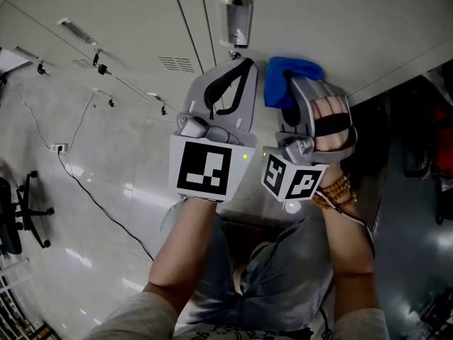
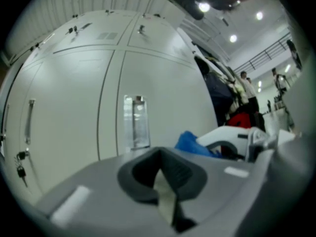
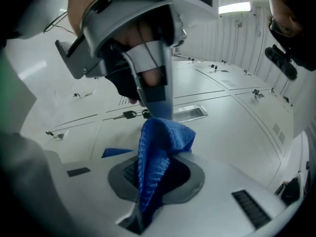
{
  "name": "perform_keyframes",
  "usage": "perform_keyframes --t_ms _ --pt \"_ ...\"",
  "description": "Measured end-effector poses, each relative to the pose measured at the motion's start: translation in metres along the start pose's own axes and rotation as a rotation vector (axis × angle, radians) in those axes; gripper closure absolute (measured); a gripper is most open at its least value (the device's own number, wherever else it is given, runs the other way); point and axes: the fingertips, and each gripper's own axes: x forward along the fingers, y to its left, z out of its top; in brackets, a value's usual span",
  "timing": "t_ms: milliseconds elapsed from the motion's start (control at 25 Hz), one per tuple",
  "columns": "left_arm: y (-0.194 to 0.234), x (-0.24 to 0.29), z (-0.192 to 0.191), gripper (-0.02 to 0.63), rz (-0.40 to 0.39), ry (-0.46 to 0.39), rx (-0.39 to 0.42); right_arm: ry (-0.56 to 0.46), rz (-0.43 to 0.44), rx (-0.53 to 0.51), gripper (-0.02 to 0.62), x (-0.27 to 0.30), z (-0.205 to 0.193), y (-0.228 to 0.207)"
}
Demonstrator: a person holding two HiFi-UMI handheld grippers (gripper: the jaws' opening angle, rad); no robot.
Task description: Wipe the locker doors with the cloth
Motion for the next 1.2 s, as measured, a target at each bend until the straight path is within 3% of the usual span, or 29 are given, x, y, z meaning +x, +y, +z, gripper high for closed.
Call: perform_keyframes --t_ms 320,560,800,1200 --pt "-0.004 -0.001 -0.017 0.604 0.003 -0.008 0.023 0.025 0.105 -0.037 0.551 0.001 -0.014 0.081" --pt "-0.010 0.000 -0.008 0.604 -0.005 -0.036 0.022 0.058 0.125 -0.080 0.549 -0.010 -0.038 0.080" --pt "-0.014 -0.001 0.021 0.604 -0.006 -0.066 -0.007 0.063 0.084 -0.089 0.549 -0.023 -0.039 0.024" --pt "-0.001 0.011 0.104 0.604 0.010 -0.197 0.027 -0.023 -0.115 -0.112 0.549 -0.011 0.006 -0.143"
